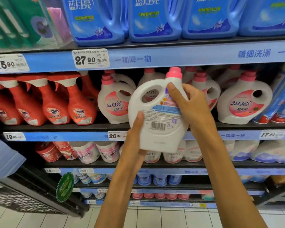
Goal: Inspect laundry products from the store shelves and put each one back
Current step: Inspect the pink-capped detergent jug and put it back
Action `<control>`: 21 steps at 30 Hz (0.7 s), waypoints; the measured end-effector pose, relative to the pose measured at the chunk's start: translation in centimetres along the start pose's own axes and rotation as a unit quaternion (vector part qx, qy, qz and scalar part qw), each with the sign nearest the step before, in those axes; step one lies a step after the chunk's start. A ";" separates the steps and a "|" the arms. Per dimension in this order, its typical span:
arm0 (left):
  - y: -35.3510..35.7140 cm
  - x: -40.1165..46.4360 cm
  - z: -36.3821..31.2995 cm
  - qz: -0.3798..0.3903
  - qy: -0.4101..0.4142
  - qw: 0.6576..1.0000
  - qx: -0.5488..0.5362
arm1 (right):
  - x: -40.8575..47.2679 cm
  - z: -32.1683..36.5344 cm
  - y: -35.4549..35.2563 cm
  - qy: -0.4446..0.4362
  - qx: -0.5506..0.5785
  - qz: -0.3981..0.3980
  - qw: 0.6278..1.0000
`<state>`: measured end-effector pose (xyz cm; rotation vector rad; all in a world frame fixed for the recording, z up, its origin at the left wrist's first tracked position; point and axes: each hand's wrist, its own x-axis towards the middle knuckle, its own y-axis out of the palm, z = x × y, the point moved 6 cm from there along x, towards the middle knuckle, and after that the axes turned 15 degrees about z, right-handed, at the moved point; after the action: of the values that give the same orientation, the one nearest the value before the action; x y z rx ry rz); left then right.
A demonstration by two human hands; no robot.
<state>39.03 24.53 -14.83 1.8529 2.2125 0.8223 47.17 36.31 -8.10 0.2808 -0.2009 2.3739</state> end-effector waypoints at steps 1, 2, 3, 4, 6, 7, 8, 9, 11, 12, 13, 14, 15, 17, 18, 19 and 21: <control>0.0 0.1 0.1 0.013 -0.002 1.000 -0.028 | -0.1 -0.3 0.1 0.013 0.065 0.039 0.997; 0.0 0.2 0.3 0.026 -0.007 0.998 -0.053 | -0.3 -0.5 0.3 0.024 0.147 0.084 0.985; -0.1 0.3 0.3 0.041 -0.016 0.997 -0.069 | -0.5 -0.6 0.7 0.032 0.217 0.120 0.968; -0.1 0.2 0.4 0.057 -0.024 0.995 -0.081 | -0.7 -0.6 0.9 0.034 0.253 0.141 0.957; -0.9 0.1 0.9 0.047 -0.043 0.996 -0.056 | -0.8 -0.8 0.8 0.035 0.237 0.128 0.962; -1.6 0.1 1.1 0.009 -0.059 0.998 -0.003 | -0.9 -0.8 0.8 0.034 0.205 0.104 0.973; -2.1 0.1 1.3 -0.032 -0.082 0.994 0.057 | -1.1 -0.9 0.8 0.030 0.166 0.077 0.983; -2.3 0.1 1.5 -0.066 -0.099 0.988 0.101 | -1.2 -0.9 0.9 0.023 0.135 0.058 0.989; -2.2 0.3 2.2 -0.107 -0.119 0.981 0.112 | -1.4 -1.2 1.2 0.015 0.116 0.055 0.992; -2.1 0.4 2.6 -0.109 -0.124 0.982 0.089 | -1.3 -1.3 1.3 0.016 0.116 0.068 0.991; -1.9 0.6 2.8 -0.098 -0.128 0.985 0.057 | -1.2 -1.3 1.3 0.016 0.107 0.083 0.991; -1.6 0.6 2.8 -0.088 -0.135 0.987 0.025 | -1.0 -1.3 1.2 0.017 0.092 0.094 0.991; -1.4 0.6 2.8 -0.078 -0.143 0.987 0.002 | -0.8 -1.4 1.1 0.016 0.090 0.101 0.991; -0.7 0.4 3.0 -0.053 -0.176 0.983 -0.012 | -0.2 -1.6 1.6 0.014 0.139 0.127 0.982; -0.2 0.2 3.3 -0.033 -0.200 0.979 -0.003 | -0.1 -1.7 2.1 0.014 0.160 0.138 0.977; 0.3 -0.1 3.6 -0.016 -0.223 0.975 -0.007 | 0.0 -1.8 2.4 0.009 0.166 0.143 0.976; 0.8 -0.4 3.5 -0.003 -0.224 0.974 -0.030 | 0.1 -1.7 2.6 -0.012 0.121 0.127 0.984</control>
<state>41.39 25.38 -17.46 1.7860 1.8886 0.4074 45.11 34.88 -9.85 0.4198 0.0468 2.6532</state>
